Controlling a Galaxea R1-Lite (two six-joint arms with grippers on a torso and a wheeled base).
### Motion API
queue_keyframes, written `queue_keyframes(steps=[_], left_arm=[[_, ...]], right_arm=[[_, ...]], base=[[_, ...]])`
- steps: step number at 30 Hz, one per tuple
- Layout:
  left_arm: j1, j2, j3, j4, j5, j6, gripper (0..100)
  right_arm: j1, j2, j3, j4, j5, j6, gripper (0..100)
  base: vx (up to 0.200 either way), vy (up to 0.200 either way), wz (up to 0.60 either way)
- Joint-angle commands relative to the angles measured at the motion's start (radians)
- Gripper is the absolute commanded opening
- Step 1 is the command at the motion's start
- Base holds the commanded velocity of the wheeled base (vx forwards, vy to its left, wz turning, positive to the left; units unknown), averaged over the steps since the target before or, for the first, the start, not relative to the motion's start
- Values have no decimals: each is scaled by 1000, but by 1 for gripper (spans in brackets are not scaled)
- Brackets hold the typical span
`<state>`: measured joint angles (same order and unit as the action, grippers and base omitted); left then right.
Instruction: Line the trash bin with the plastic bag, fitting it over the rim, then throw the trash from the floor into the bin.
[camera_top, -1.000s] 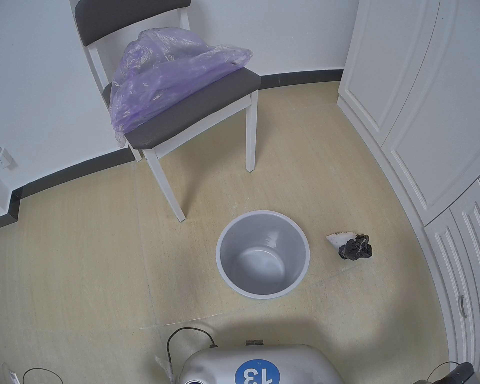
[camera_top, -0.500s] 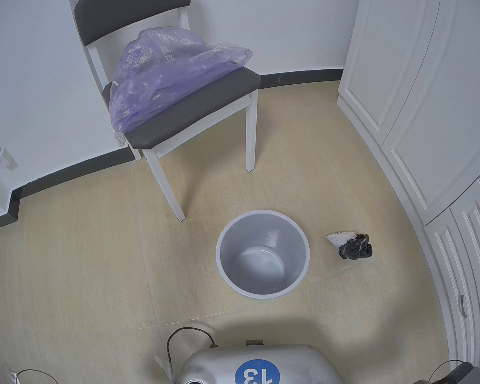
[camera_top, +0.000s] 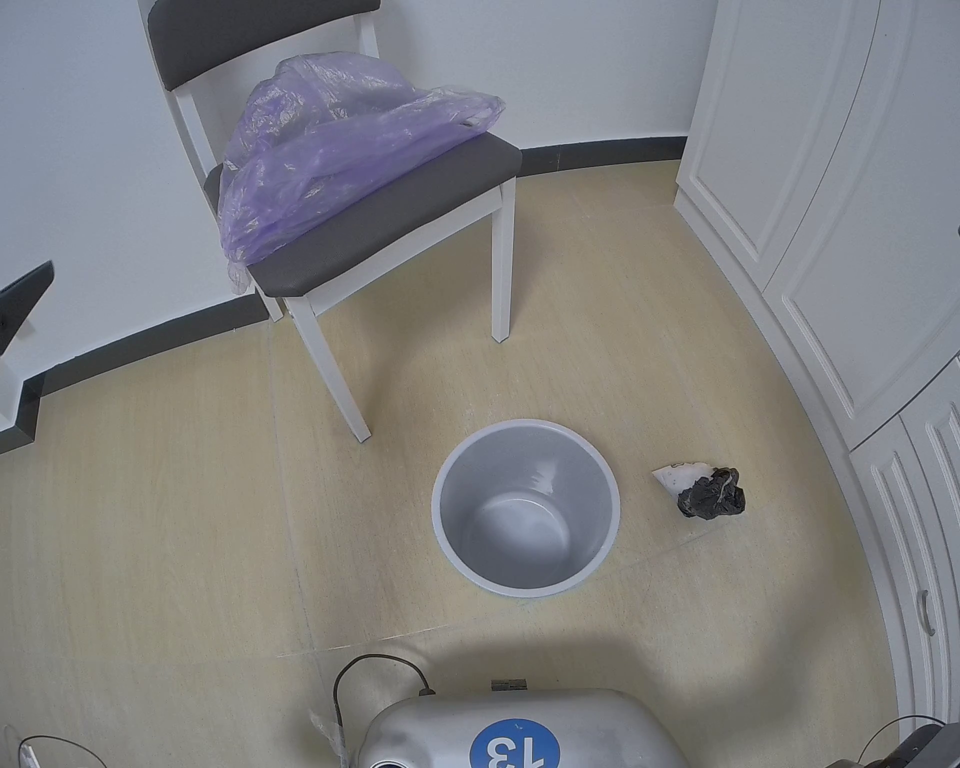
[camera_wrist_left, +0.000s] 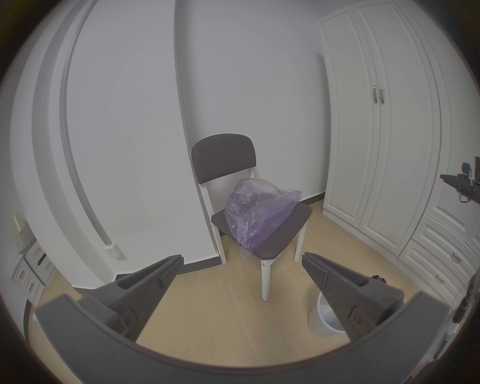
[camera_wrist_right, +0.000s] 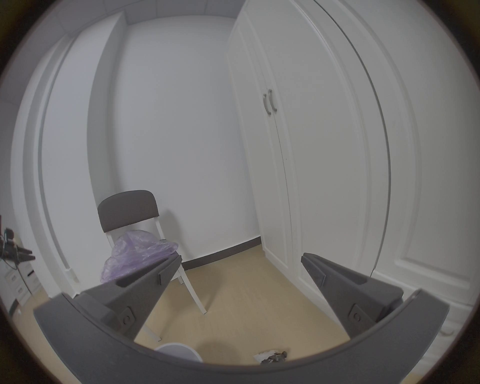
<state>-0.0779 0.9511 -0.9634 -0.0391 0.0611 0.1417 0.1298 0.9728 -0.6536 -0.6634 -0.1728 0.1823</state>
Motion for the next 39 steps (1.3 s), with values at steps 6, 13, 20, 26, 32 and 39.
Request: queue_keyframes(steps=[6, 13, 20, 26, 32, 39], left_arm=[[-3, 322, -130, -96, 65, 4, 100], [-3, 443, -173, -146, 118, 2, 100], [-5, 506, -213, -146, 117, 4, 100], [-13, 615, -310, -143, 118, 26, 100], [-53, 699, -377, -142, 140, 32, 100], [-74, 825, -505, -157, 279, 59, 100]], right_arm=[[110, 92, 19, -33, -54, 16, 100], [110, 90, 25, -39, -54, 14, 100], [126, 92, 22, -38, -54, 14, 100], [136, 95, 25, -31, -53, 14, 100], [136, 98, 25, -31, -51, 14, 100], [137, 99, 25, -31, -47, 16, 100]], base=[[0, 0, 0], [0, 0, 0], [0, 0, 0], [0, 0, 0], [0, 0, 0], [0, 0, 0]])
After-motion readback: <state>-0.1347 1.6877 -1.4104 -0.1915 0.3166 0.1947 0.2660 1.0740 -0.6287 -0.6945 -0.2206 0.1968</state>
